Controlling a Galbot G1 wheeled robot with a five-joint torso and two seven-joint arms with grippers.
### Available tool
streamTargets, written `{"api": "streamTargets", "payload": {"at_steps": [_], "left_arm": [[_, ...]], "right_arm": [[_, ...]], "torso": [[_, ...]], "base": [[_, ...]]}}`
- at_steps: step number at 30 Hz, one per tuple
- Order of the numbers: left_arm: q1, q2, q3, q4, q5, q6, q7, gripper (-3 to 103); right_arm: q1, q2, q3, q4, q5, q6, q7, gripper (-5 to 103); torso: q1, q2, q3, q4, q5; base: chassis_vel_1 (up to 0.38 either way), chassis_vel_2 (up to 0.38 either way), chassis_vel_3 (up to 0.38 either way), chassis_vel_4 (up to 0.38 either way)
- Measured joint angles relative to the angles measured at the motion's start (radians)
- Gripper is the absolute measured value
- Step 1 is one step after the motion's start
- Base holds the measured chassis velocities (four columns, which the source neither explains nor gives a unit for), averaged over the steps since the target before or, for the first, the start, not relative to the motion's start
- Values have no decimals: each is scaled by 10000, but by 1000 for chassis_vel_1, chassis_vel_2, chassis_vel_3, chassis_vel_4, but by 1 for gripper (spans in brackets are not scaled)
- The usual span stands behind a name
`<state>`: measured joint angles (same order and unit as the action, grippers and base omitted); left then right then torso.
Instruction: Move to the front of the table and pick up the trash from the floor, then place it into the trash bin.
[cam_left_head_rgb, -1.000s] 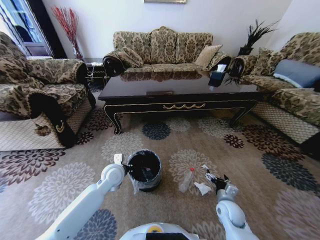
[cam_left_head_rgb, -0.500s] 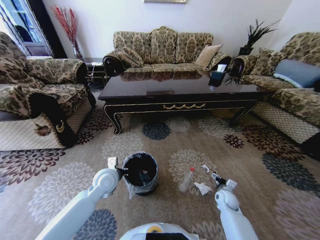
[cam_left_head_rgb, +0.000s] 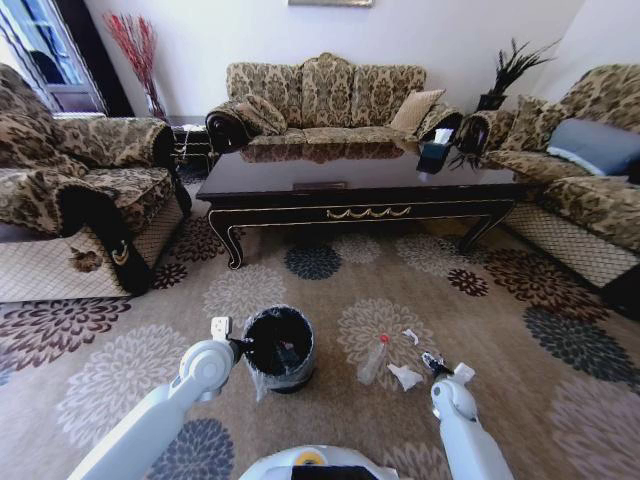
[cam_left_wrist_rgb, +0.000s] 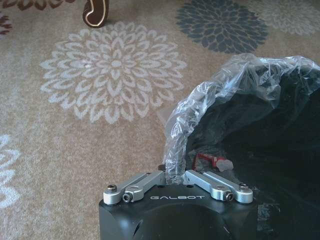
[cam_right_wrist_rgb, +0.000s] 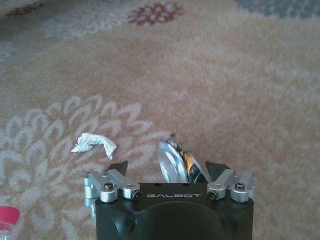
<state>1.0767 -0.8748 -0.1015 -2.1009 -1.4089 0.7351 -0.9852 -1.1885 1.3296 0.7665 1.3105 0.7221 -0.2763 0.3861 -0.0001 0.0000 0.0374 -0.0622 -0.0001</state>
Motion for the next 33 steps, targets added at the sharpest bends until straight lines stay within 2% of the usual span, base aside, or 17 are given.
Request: {"api": "streamTargets", "payload": {"at_steps": [2,3,4,6,9,11,12,13,14,15,16,18,33], "left_arm": [[16,1,-6,-10,0,0,0,0],[43,0,-29,-21,-1,0,0,0],[50,-1,-41,-21,-1,1,0,0],[51,-3,-45,-21,-1,0,0,0],[51,-35,-51,-21,0,0,3,0],[50,-42,-51,-21,3,0,5,0],[50,-58,-51,-21,18,0,5,0],[51,-69,-51,-20,27,0,5,0],[54,-73,-51,-19,35,0,6,0],[60,-82,-51,-19,47,0,5,0],[60,-82,-51,-19,47,0,5,0],[85,-103,-51,-21,56,0,10,0],[238,-168,-92,-102,180,2,82,0]], "right_arm": [[17,-6,1,-51,122,-52,7,88],[40,-8,1,-192,174,-85,9,77],[49,-7,2,-271,170,-86,10,71],[55,-3,2,-331,163,-86,10,71],[79,3,17,-515,139,-85,9,54],[79,2,22,-538,134,-82,8,54],[78,-6,31,-545,130,-75,8,43],[73,-20,38,-545,127,-63,6,37],[69,-27,42,-545,127,-56,5,37],[63,-38,48,-545,128,-45,5,32],[63,-38,48,-545,128,-45,5,32],[45,-51,55,-541,144,-35,5,25],[-358,-76,63,70,198,0,9,23]], "torso": [[0,-1,0,0,1],[0,0,0,-1,2],[0,0,0,0,1],[0,0,0,-1,1],[0,0,0,-1,1],[0,0,0,-1,1],[0,0,0,-1,2],[0,0,0,-1,1],[0,0,0,-1,0],[0,0,0,-1,0],[0,0,0,-1,0],[0,0,0,-1,1],[0,0,0,-1,3]], "base": [[0,0,0,0],[0,0,0,0],[0,0,0,0],[0,0,0,0],[0,0,0,0],[0,0,0,0],[0,0,0,0],[0,0,0,0],[0,0,0,0],[0,0,0,0],[0,0,0,0],[0,0,0,0],[0,0,0,0]]}}
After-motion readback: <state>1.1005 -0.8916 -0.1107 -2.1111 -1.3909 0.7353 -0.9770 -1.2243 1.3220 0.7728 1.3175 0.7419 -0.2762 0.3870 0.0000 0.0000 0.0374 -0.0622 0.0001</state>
